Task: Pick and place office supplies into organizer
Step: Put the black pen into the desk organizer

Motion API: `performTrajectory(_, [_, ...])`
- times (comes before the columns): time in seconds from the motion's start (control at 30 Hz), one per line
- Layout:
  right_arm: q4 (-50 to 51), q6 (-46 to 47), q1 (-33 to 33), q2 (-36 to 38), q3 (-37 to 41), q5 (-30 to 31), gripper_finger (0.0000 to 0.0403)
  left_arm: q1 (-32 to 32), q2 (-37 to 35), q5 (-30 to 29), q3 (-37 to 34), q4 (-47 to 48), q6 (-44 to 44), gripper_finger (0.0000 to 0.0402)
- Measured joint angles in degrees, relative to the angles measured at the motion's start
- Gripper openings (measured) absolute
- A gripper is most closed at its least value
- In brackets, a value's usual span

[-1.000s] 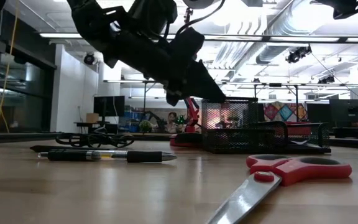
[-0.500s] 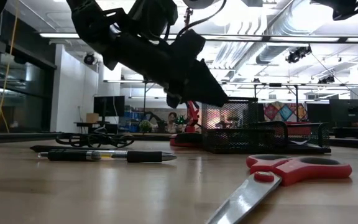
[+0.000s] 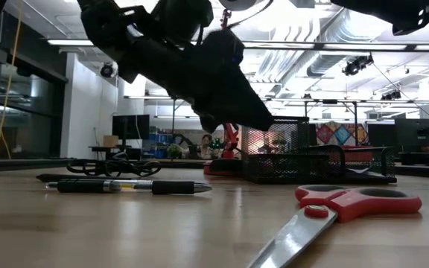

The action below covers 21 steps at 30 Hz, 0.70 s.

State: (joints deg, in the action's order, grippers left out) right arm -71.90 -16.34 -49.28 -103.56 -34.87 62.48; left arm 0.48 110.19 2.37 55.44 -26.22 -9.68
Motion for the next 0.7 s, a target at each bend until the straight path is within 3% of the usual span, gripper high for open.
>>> performTrajectory(0.3, [7.13, 8.28, 0.0, 0.0, 0.0, 0.09, 0.0124, -7.71, -0.02, 0.5, 0.0, -0.76, -0.11, 0.0063])
performTrajectory(0.47, [9.16, 10.34, 0.13, 0.01, 0.0, 0.13, 0.0124, -13.21, -1.44, -3.36, -0.11, -1.55, 0.88, 0.0052])
performTrajectory(0.57, [9.16, 10.55, 0.22, -0.01, 0.0, 0.03, 0.0124, -15.51, -3.35, -4.59, -2.46, -6.5, 0.93, 0.0049])
performTrajectory(0.7, [9.71, 11.77, 0.48, 0.0, 0.02, -0.09, 0.0124, -16.81, -6.18, -4.78, -11.44, -22.41, 0.17, 0.0049])
